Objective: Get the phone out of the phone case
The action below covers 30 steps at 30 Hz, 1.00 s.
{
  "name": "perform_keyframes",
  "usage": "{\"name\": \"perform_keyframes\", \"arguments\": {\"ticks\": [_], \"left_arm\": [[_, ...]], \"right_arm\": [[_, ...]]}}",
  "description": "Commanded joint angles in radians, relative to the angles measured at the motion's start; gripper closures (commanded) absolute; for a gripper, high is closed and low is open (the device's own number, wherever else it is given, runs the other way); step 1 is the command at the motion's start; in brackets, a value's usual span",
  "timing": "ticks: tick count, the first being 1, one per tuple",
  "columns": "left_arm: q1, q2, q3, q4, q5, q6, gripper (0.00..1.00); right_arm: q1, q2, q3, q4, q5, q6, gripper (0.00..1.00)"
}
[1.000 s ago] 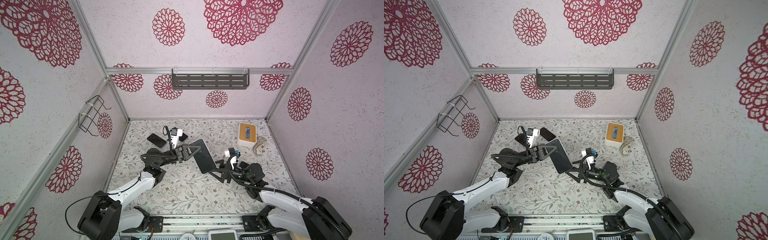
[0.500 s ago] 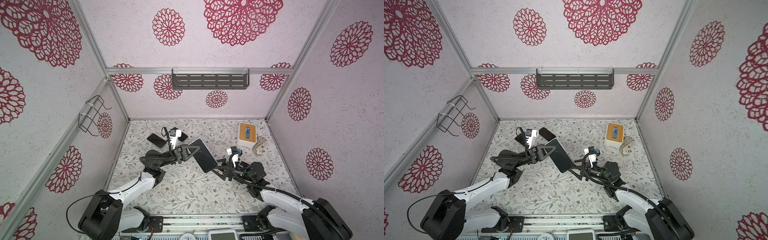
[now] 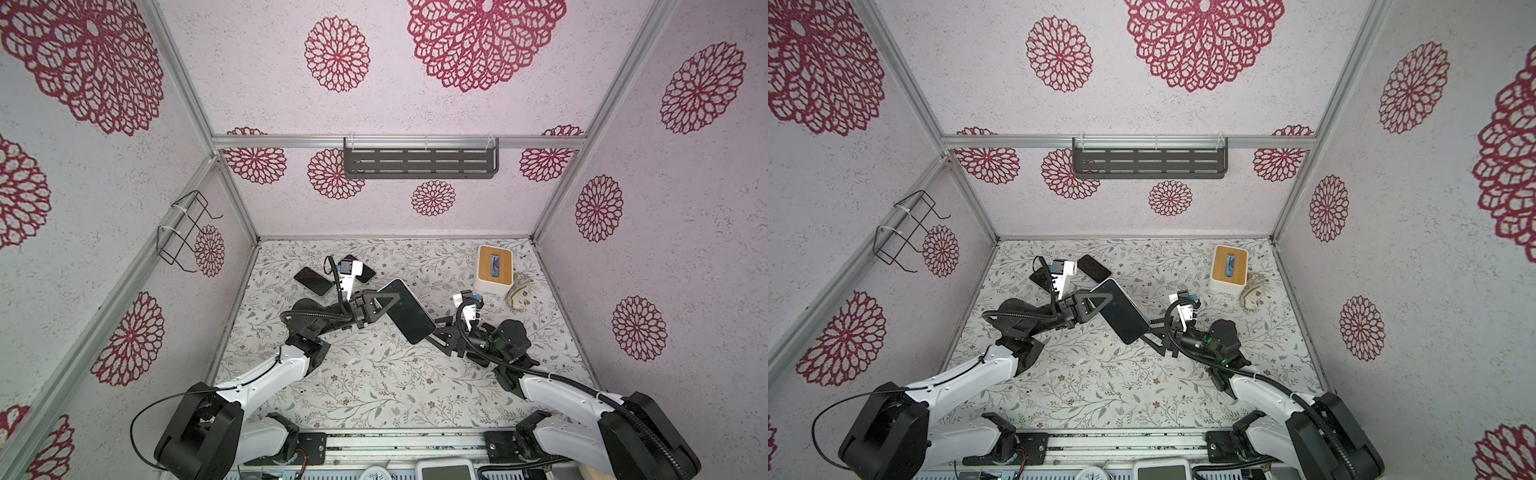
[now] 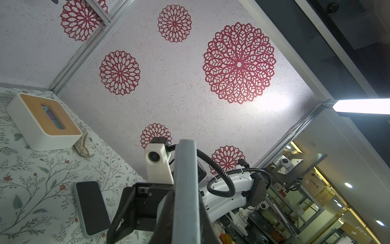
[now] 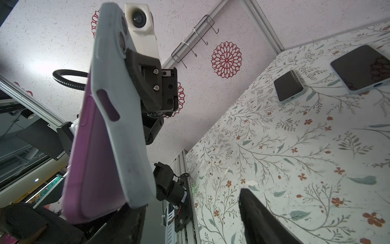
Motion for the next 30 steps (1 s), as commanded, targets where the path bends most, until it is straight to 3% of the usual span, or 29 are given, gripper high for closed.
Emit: {"name": "perform_keyframes", "arguments": {"ticks": [1, 10, 18, 21, 25, 27, 30], "left_arm": [[-0.031, -0.005, -0.024, -0.214, 0.192, 0.061, 1.00], [-0.030, 0.020, -0.018, -0.238, 0.191, 0.077, 1.00], [-0.017, 0.070, -0.003, -0.178, 0.189, 0.035, 1.00], [-0.009, 0.109, 0.004, -0.115, 0.203, -0.009, 1.00], [-0.008, 0.168, 0.005, 0.023, 0.220, -0.090, 1.00], [-0.005, 0.187, 0.002, 0.082, 0.226, -0.124, 1.00], [0.008, 0.202, -0.001, 0.123, 0.237, -0.159, 1.00]], "right_arm": [[-0.029, -0.013, 0.119, 0.153, 0.112, 0.044, 0.28], [-0.031, 0.007, 0.117, 0.194, 0.088, 0.062, 0.35], [-0.029, 0.034, 0.076, 0.285, 0.049, 0.128, 0.49], [-0.027, 0.042, 0.045, 0.294, 0.033, 0.149, 0.55], [-0.026, 0.018, -0.016, 0.286, 0.029, 0.147, 0.55], [-0.031, -0.028, -0.043, 0.235, 0.052, 0.111, 0.51], [-0.033, -0.132, -0.040, -0.024, 0.111, 0.008, 0.48]]}}
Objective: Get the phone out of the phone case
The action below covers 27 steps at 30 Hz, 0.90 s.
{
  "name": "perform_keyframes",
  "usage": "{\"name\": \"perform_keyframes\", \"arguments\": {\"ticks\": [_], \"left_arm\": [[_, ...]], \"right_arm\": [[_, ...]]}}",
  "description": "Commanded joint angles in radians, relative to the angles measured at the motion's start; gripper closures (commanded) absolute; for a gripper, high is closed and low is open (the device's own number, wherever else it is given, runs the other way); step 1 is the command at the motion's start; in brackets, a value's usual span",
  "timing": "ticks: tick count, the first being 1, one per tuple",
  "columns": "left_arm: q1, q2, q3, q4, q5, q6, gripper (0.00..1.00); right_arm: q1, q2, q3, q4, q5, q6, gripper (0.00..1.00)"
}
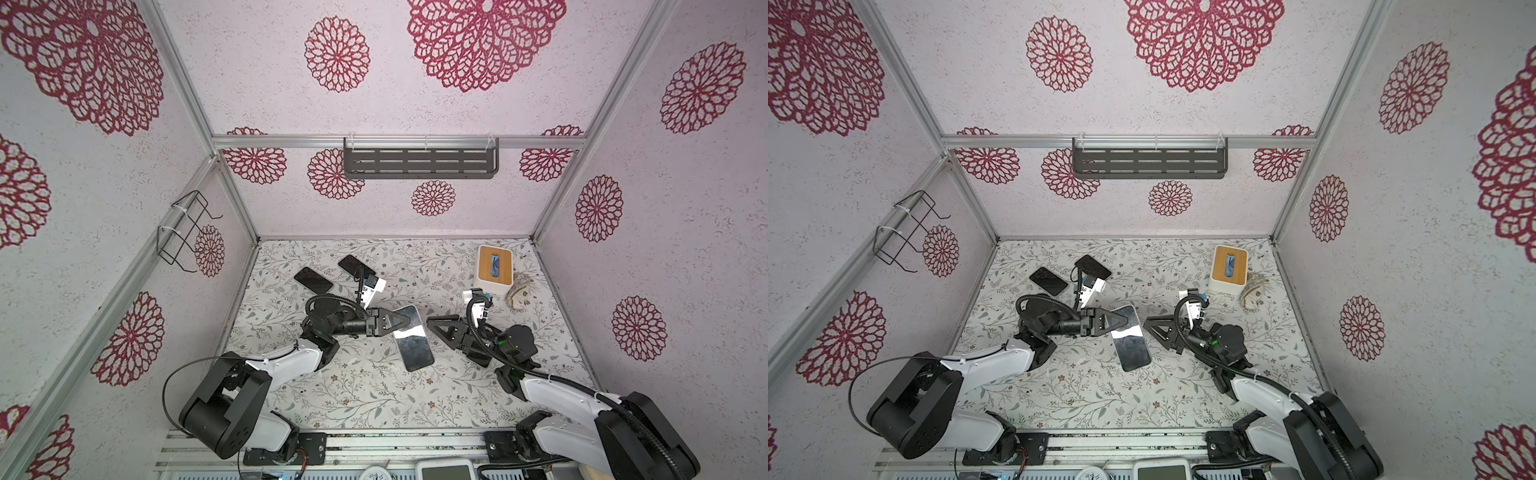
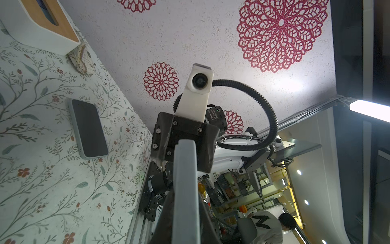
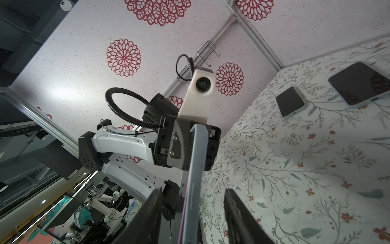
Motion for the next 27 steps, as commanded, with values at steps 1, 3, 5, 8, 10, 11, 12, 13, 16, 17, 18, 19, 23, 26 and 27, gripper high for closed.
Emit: {"name": "perform_keyframes", "arguments": {"ticks": [1, 3, 5, 8, 10, 11, 12, 13, 16, 17, 18, 19, 23, 26, 27], "left_arm": [[0.021, 0.003, 0.006, 0.178, 0.033, -0.086, 1.00], [0.033, 0.002, 0.001, 0.216, 0.040, -0.118, 1.00], [0.041, 0.000, -0.001, 0.221, 0.044, -0.125, 1.00], [0.041, 0.012, 0.007, 0.224, 0.048, -0.132, 1.00], [0.039, 0.036, 0.017, 0.257, 0.051, -0.159, 1.00], [0.038, 0.048, 0.022, 0.280, 0.051, -0.175, 1.00], [0.034, 0.064, 0.026, 0.307, 0.049, -0.195, 1.00], [0.032, 0.081, 0.031, 0.340, 0.049, -0.219, 1.00], [0.028, 0.122, 0.040, 0.428, 0.047, -0.271, 1.00], [0.025, 0.131, 0.042, 0.433, 0.048, -0.279, 1.00], [0.024, 0.134, 0.044, 0.434, 0.045, -0.277, 1.00], [0.023, 0.136, 0.045, 0.434, 0.042, -0.274, 1.00], [0.020, 0.136, 0.049, 0.433, 0.040, -0.271, 1.00], [0.021, 0.144, 0.050, 0.434, 0.043, -0.271, 1.00], [0.021, 0.146, 0.050, 0.434, 0.043, -0.270, 1.00]], "right_arm": [[-0.007, -0.138, 0.015, -0.212, 0.076, -0.119, 0.46], [-0.007, -0.207, -0.012, -0.264, 0.091, -0.127, 0.44], [-0.006, -0.263, -0.043, -0.288, 0.084, -0.122, 0.41], [0.004, -0.288, -0.094, -0.255, 0.047, -0.092, 0.40], [0.014, -0.276, -0.123, -0.215, 0.035, -0.067, 0.40], [0.018, -0.268, -0.129, -0.193, 0.036, -0.060, 0.40], [0.023, -0.255, -0.135, -0.172, 0.035, -0.053, 0.40], [0.030, -0.239, -0.137, -0.151, 0.029, -0.048, 0.40], [0.044, -0.200, -0.148, -0.070, 0.024, -0.021, 0.40], [0.046, -0.188, -0.151, -0.053, 0.020, -0.017, 0.41], [0.048, -0.180, -0.154, -0.044, 0.021, -0.017, 0.41], [0.050, -0.176, -0.161, -0.034, 0.024, -0.016, 0.41], [0.055, -0.177, -0.180, -0.010, 0.032, -0.013, 0.42], [0.055, -0.186, -0.187, -0.010, 0.029, -0.011, 0.42], [0.055, -0.194, -0.188, -0.009, 0.029, -0.009, 0.42]]}}
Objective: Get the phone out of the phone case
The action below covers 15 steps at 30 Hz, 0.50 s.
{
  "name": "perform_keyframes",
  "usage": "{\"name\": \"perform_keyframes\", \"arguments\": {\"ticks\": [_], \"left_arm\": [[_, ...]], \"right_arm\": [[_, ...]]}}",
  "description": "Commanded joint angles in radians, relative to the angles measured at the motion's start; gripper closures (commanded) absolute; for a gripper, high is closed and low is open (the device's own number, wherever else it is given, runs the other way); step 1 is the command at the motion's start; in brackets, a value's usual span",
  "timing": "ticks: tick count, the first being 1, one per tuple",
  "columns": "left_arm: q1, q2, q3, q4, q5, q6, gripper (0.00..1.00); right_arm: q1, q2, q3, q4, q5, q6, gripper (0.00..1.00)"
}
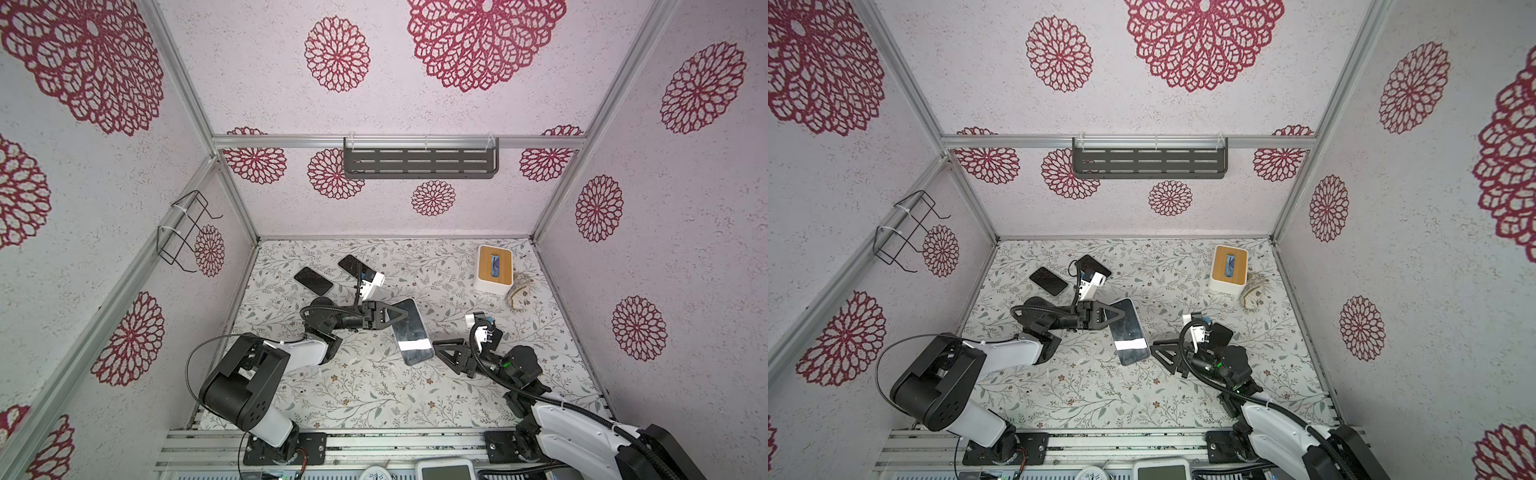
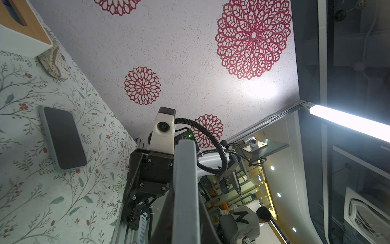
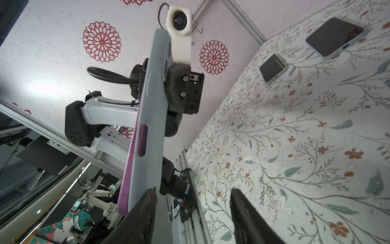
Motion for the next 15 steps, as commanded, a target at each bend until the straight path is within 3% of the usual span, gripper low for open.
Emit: {"name": "perform_keyframes", "arguments": {"ticks": [1, 7, 15], "left_arm": [[-0.005, 0.007, 0.030, 0.068, -0.005, -0.014, 1.00], [-0.003, 0.003, 0.026, 0.068, -0.001, -0.013, 1.00], [-0.003, 0.000, 0.027, 0.068, -0.003, -0.012, 1.00]], "right_arm": [[0.006, -0.034, 0.001, 0.068, -0.007, 0.009, 0.41], [-0.001, -0.160, -0.002, -0.080, 0.047, -0.026, 0.39], [0.001, -0.187, -0.016, -0.059, 0.031, 0.016, 0.37]]}}
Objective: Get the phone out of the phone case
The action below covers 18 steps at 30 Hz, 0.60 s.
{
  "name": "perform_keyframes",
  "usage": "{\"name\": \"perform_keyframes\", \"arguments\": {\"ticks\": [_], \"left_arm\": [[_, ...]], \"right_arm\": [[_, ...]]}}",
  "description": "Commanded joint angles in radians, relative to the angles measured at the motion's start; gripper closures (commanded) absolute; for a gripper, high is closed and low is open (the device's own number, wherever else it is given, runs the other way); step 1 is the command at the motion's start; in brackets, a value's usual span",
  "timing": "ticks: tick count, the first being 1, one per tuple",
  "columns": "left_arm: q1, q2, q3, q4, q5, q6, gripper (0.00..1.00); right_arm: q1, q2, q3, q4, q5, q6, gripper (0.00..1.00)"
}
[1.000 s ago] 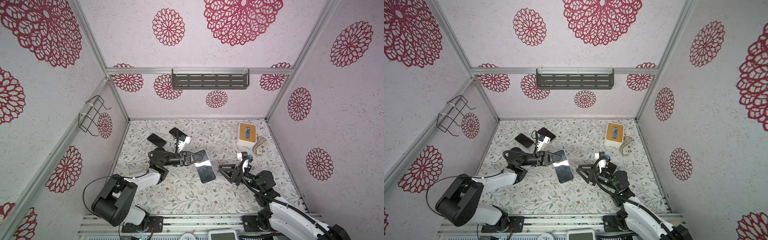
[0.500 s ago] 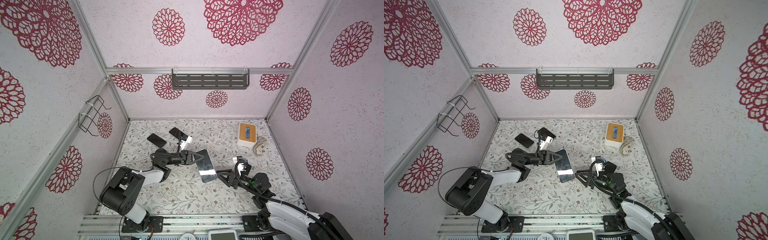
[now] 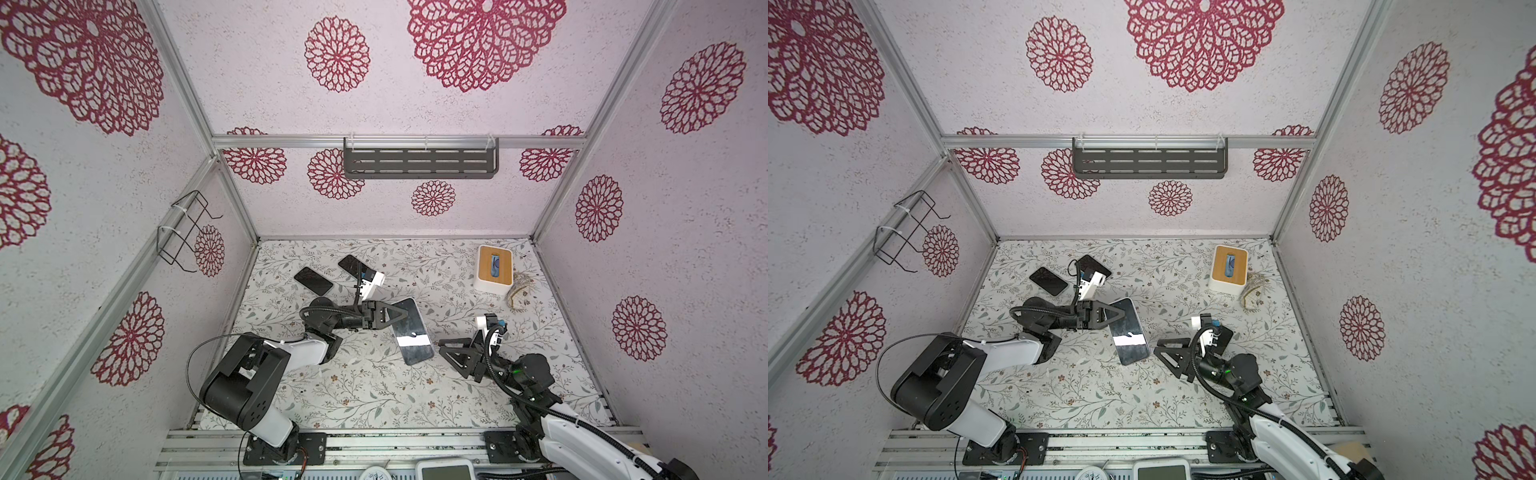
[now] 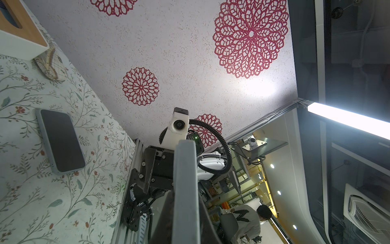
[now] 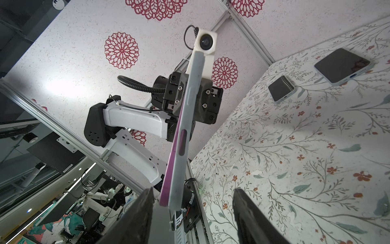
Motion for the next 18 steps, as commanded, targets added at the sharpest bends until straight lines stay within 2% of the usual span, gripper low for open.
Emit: {"name": "perform_keyframes", "arguments": {"ticks": [1, 10, 18], "left_arm": [[-0.005, -0.004, 0.027, 0.048, -0.006, -0.005, 1.00], [-0.005, -0.003, 0.021, 0.048, -0.008, -0.005, 1.00], [-0.006, 0.000, 0.028, 0.048, -0.006, -0.006, 1.00]], "right_arm": [[0.004, 0.028, -0.008, 0.049, -0.003, 0.022, 0.37], [0.035, 0.164, -0.013, 0.241, -0.025, 0.070, 0.38], [0.037, 0.118, -0.010, 0.180, -0.013, 0.042, 0.38]]}}
